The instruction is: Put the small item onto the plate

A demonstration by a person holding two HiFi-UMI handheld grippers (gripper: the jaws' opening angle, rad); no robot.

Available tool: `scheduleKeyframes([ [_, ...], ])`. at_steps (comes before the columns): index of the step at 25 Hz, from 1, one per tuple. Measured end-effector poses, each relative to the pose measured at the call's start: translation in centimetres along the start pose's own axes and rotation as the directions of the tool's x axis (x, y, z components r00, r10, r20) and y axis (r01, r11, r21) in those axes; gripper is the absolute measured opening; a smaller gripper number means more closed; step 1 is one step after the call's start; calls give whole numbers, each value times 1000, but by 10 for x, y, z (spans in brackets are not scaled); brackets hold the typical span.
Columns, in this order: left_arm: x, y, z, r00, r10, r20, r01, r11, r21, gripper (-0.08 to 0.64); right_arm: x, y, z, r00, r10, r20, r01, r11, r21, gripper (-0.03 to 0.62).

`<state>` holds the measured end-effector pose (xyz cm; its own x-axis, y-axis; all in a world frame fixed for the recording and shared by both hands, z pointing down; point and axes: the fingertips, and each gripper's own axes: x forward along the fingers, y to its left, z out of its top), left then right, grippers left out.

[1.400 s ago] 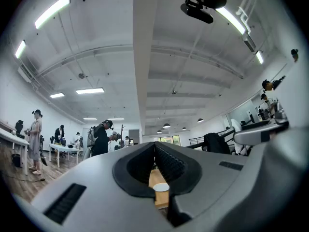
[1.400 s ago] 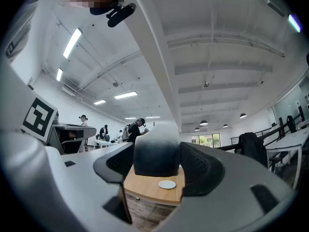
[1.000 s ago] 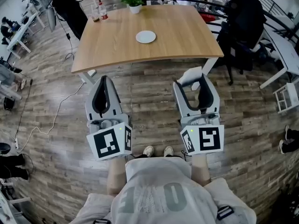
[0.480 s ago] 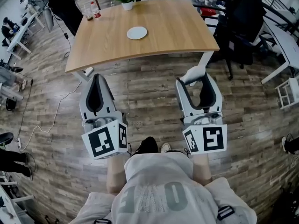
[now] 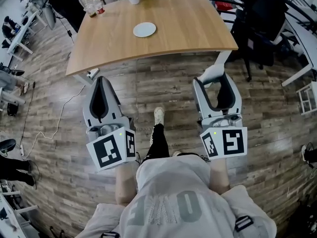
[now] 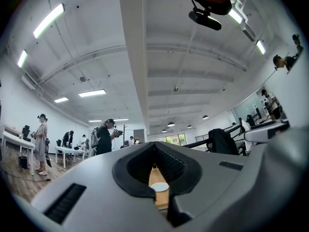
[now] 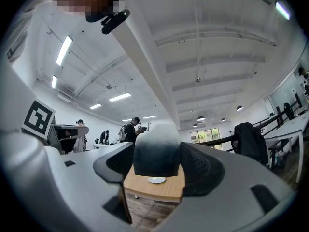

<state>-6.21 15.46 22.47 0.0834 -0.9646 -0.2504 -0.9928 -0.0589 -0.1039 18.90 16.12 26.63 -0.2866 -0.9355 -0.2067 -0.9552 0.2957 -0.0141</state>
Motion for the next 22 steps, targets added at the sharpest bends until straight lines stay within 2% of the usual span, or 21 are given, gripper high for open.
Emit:
scheduleKeyframes([
  [9,101,46,-38,996,85,2,-84,994,-67,9,112,0,-23,997,69,-28,-71,996,-53,310],
  [14,171,61,-57,997,67,-26,-69,996,-65,9,186,0,-37,993,95,-68,-99,994,-54,310],
  [22,285,85,-76,1000,22,-17,-23,998,-51,9,310,-3,-56,990,103,-92,-109,993,-52,309],
])
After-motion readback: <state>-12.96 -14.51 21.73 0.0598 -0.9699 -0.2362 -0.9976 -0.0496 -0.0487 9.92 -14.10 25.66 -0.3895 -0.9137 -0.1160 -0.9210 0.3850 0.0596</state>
